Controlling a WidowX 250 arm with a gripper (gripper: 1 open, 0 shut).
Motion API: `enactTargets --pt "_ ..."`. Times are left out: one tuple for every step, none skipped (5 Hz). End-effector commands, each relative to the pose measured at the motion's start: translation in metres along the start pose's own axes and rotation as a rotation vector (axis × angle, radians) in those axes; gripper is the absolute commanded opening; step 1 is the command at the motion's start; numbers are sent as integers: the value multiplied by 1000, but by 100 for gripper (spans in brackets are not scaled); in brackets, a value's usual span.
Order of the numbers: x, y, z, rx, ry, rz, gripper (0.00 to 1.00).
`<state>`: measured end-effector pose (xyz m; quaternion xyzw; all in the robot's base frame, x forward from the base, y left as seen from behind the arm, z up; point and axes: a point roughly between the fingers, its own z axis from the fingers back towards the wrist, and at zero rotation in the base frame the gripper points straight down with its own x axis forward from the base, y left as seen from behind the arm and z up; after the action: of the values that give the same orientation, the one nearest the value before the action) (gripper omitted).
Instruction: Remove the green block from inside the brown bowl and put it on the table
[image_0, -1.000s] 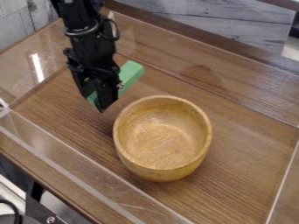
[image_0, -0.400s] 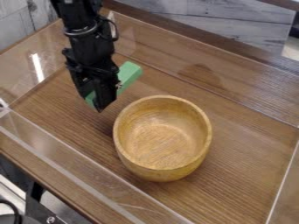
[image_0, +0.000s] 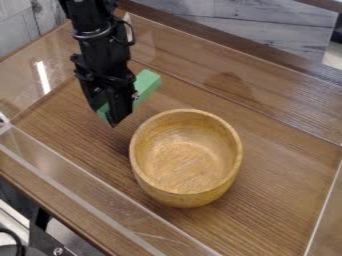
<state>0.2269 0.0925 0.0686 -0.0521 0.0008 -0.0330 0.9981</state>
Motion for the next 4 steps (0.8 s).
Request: enactTargets --pt "8 7 13 30 -41 2 0" --pt "8 6 13 30 -36 3 0" --pt "11 7 10 28 -31 5 0" --pt "14 8 8 26 -26 8 0"
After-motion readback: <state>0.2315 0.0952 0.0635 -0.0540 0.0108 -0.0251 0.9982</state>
